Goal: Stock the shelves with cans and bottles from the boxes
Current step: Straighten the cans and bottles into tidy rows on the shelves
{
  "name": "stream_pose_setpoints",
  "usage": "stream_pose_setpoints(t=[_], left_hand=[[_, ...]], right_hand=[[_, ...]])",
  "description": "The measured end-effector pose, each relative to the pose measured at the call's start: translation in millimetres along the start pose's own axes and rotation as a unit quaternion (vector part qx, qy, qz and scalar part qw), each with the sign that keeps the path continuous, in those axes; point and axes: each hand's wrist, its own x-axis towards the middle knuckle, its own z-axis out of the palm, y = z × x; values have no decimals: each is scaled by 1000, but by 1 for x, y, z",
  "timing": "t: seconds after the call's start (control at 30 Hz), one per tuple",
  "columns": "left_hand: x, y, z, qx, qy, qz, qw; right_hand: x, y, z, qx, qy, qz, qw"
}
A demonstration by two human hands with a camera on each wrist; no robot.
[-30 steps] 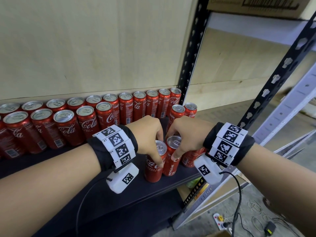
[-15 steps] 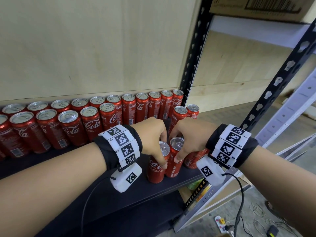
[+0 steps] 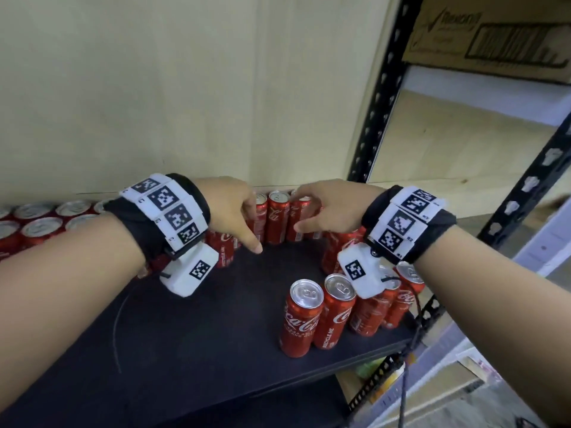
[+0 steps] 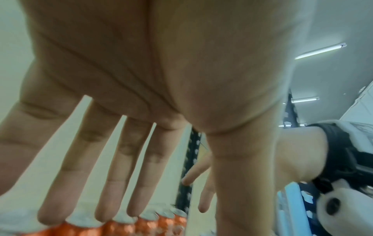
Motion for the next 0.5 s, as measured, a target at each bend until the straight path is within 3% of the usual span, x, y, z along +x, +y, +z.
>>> stream_pose_setpoints(t=[0.1,0.33,0.4,0.5], left_hand=[[-4,-25,-15,-2,65,-48,997],[-10,-69,-9,-12,226,-100,969],[-12,-76,-3,-11,239,-109,965],[-11,-85,9,-17,208,-130,969]], right_hand=[[26,-13,1,7,60,-10,998],[69,-47,15,64,94,-61,992],[81,-55,22,58,98,-75,991],[100,-65,32,-9,69,-71,995]])
